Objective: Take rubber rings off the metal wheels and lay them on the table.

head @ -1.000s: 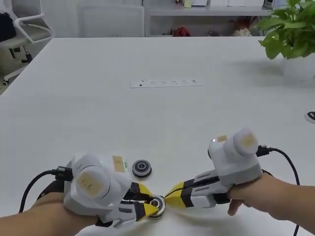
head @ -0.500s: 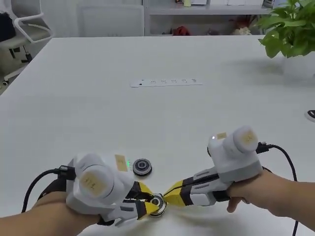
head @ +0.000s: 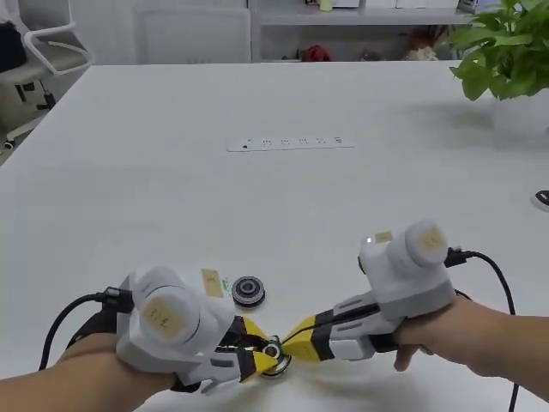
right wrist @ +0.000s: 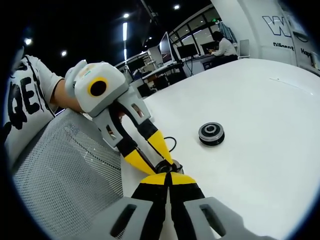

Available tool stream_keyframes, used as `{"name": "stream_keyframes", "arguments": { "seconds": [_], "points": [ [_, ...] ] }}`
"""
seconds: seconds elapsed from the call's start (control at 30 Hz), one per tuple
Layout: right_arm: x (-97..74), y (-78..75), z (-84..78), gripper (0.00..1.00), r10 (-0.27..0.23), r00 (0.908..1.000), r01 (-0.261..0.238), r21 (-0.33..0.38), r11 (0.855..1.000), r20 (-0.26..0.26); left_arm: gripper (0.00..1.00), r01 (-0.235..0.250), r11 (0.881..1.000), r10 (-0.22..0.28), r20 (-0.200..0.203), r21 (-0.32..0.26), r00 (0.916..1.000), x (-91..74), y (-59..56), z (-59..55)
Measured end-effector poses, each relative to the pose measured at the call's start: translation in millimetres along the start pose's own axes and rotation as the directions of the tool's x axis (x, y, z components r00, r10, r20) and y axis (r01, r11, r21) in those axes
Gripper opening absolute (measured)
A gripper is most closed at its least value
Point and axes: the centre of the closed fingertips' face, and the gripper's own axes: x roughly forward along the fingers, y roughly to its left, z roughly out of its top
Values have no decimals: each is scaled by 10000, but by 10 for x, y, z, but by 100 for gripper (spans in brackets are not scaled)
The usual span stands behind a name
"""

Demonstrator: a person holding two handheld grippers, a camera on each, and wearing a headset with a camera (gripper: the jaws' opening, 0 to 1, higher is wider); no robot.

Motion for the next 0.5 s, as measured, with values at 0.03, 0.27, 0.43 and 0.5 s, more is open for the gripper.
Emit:
{"name": "stream_keyframes", "arguments": {
  "seconds": [0.03,0.27,0.43,0.5],
  "points": [
    [6,11,4,0,37,10000,-37,-34,10000,18,11,-1,10000,1,1,0,10000,-1,0,0],
    [16,36,23,0,153,9998,-151,-145,9998,89,11,-31,10000,31,19,-7,10000,1,-2,4],
    [43,92,17,0,303,9995,-303,-353,9989,19,11,-33,10000,34,85,-49,10000,2,-2,6],
    [36,74,6,0,267,9996,-267,-345,9990,2,12,-30,10000,30,99,-71,9999,2,-1,6]
  ]
}}
